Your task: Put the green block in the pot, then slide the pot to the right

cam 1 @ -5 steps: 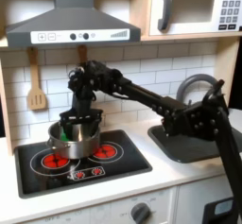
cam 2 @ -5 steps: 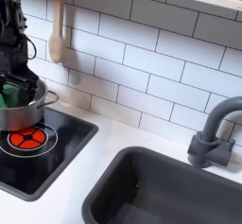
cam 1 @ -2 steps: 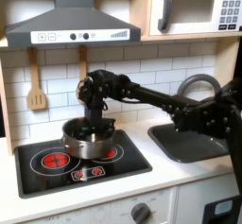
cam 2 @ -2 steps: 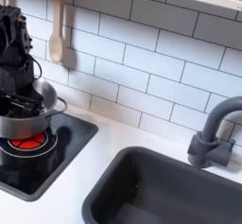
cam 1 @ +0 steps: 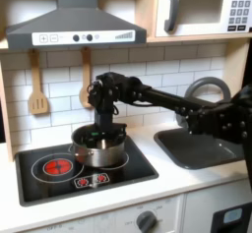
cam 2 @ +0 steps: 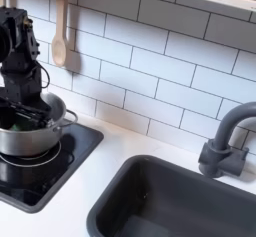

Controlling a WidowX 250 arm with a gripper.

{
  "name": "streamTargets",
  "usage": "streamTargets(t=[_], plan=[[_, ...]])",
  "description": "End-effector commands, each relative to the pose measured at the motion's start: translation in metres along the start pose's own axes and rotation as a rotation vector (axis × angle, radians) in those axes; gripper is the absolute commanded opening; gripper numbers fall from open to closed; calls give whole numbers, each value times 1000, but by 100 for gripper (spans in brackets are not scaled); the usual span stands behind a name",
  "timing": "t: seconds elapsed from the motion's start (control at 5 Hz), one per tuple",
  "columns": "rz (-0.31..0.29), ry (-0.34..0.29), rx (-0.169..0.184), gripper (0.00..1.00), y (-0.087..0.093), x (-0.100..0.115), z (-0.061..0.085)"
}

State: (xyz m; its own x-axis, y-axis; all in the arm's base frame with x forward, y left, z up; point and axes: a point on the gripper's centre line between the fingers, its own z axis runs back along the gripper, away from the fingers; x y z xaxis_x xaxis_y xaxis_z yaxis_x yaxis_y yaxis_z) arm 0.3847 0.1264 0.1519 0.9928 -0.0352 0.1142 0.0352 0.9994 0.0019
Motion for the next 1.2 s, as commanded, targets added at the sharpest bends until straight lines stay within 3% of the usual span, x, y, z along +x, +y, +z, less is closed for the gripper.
streamTargets(t=[0.0,0.8,1.0], plan=[[-38,13,-20,100,-21,-9,-1],[-106,-1,-47,100,-56,-22,8],[-101,-5,-43,100,-53,-21,11]])
